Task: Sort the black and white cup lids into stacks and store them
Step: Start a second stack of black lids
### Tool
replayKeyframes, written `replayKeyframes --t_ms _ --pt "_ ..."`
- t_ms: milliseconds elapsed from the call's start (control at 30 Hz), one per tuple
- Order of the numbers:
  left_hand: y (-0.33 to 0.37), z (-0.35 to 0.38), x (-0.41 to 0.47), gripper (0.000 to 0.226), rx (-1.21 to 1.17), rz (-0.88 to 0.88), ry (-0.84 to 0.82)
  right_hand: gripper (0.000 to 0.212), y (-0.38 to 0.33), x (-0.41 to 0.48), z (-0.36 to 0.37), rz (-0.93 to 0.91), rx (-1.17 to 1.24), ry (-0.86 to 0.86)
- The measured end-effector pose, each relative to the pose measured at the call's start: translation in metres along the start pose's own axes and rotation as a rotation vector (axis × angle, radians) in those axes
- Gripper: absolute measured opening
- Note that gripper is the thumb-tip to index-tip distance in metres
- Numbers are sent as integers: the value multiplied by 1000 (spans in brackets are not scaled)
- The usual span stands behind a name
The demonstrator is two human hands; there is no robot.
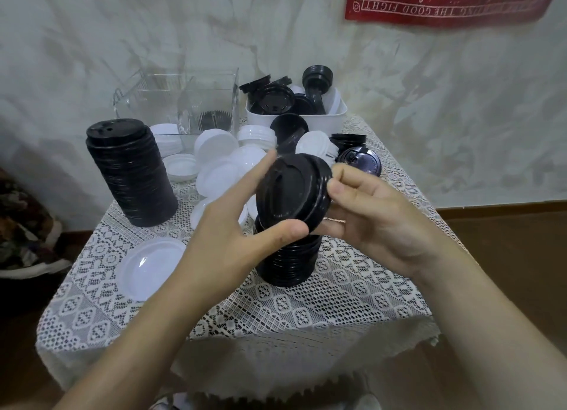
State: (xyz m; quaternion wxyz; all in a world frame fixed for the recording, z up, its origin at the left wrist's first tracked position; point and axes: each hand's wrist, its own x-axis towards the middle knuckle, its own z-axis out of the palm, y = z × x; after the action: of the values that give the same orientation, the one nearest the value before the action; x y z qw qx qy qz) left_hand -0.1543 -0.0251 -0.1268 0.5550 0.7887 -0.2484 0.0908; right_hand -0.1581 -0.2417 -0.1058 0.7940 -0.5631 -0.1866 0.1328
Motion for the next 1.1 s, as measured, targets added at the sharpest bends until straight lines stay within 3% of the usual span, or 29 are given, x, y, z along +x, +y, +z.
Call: replayKeyframes --t_ms 167,300,533,700,767,867,1000,1100 --pt "7 1 -3 67 -158 15 -13 26 0 -2 11 -27 10 -36" --pt "7 0 -4 74 -285 -10 -28 38 0 -2 19 -64 25 -56" --pt "3 -5 1 88 -335 -62 -1 25 -5 -4 17 -58 100 -22" --pt "-1 -17 6 77 -204 -49 25 32 -19 -1 -5 -71 175 195" --pt "-6 -13 7 83 -115 -85 14 22 -15 2 -19 -52 226 374" --pt "-10 -5 10 73 -31 -138 -11 14 -2 4 -39 43 202 586" --pt "-12 3 11 54 59 -160 -119 18 24 4 -59 282 -21 665" --pt "-21 4 9 68 47 -187 -178 26 32 7 -60 367 -286 682"
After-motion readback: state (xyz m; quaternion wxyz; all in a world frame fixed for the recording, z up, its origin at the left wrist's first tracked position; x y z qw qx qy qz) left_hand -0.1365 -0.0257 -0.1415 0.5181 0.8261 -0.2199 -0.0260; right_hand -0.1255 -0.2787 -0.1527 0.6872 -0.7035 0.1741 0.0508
